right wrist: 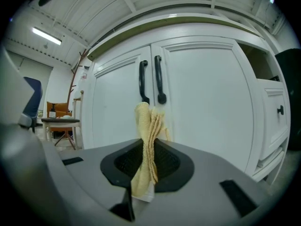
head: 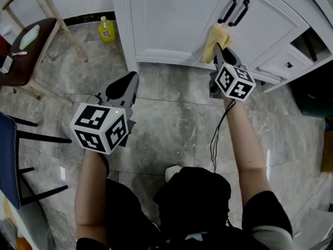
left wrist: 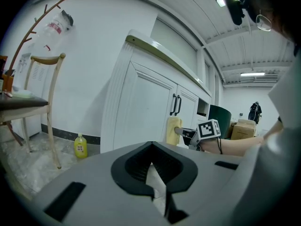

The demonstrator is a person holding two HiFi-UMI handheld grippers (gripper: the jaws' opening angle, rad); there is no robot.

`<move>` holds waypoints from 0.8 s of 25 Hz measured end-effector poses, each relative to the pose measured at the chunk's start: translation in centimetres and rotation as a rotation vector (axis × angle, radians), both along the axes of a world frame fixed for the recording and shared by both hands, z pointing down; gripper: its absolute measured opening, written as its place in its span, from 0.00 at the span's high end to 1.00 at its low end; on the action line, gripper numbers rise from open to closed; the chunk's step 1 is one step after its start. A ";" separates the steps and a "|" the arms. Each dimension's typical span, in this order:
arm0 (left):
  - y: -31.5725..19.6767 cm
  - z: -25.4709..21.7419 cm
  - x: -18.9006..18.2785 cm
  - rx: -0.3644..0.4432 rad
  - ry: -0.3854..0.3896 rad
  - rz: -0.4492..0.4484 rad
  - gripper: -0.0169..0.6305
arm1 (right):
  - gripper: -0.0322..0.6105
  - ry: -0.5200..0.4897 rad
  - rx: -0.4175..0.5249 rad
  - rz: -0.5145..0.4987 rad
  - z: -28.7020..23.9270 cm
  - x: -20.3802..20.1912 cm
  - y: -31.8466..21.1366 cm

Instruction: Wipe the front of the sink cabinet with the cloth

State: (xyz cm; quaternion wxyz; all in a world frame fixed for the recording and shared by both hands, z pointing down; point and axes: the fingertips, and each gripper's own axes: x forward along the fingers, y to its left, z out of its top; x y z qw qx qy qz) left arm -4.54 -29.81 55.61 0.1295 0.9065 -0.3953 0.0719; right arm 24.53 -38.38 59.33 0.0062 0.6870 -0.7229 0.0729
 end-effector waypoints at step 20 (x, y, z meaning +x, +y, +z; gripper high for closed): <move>-0.3 2.0 -11.5 -0.028 -0.030 -0.197 0.95 | 0.85 0.024 -0.015 -0.424 6.2 -23.9 -4.9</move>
